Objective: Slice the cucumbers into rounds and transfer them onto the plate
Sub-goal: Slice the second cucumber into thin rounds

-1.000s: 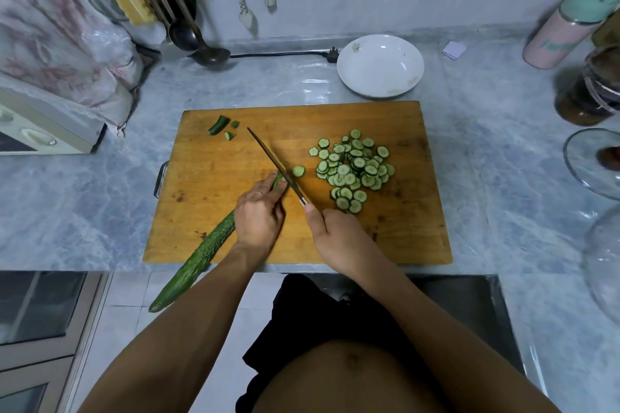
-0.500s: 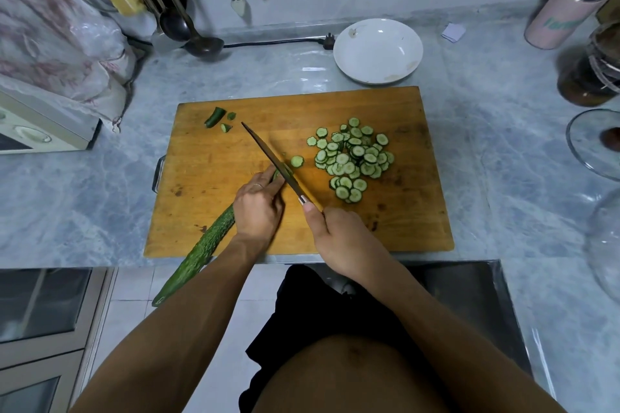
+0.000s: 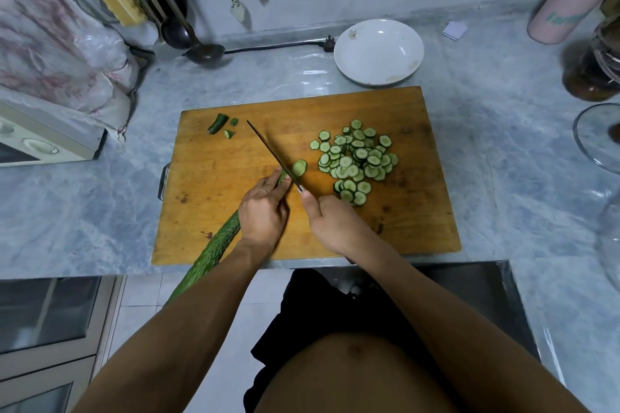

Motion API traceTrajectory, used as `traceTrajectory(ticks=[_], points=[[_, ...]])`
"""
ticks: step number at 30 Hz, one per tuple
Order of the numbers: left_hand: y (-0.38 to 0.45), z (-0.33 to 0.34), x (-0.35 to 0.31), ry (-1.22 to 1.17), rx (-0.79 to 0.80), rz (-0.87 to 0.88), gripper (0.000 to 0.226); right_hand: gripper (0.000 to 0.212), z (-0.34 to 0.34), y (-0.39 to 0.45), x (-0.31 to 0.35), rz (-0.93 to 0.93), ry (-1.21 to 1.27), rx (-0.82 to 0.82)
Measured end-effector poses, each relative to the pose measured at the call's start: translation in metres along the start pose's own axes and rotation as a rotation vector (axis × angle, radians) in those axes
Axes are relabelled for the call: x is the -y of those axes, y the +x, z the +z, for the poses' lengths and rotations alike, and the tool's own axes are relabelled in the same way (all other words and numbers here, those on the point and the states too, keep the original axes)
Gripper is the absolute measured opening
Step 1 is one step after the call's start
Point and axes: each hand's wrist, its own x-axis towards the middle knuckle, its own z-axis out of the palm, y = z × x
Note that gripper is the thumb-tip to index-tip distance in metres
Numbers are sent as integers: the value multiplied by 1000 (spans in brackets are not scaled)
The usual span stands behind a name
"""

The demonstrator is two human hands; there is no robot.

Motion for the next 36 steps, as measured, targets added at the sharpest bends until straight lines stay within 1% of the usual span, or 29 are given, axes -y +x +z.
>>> traceTrajectory(ticks=[5,9,10,12,15,18,25,29,36], points=[[2,-4,3,-24,0,5,44,59,-2,0,-2,11,52,-16],[2,-8,3,-36,16,9,44,56,-10,-3,1,128,182,101],[2,-9,3,-38,22,11,44,57,-13,-3,3,139,189,106],[3,-9,4,-42,29,14,47,62,-16,-5,4,110,154,69],[3,-10,5,-40,32,11,49,65,-17,-11,1,-1,52,13],[3,-10,3,-36,18,7,46,66,-14,-22,-3,-73,-33,0],[4,-5,8,-28,53,-36,39,64,-11,-41,-2,-129,-40,-5],[3,-4,8,-26,38,-22,34,64,-8,-41,-4,-131,-54,-7],[3,-1,9,-34,16,0,34,62,-3,-35,-4,-115,-49,-23]])
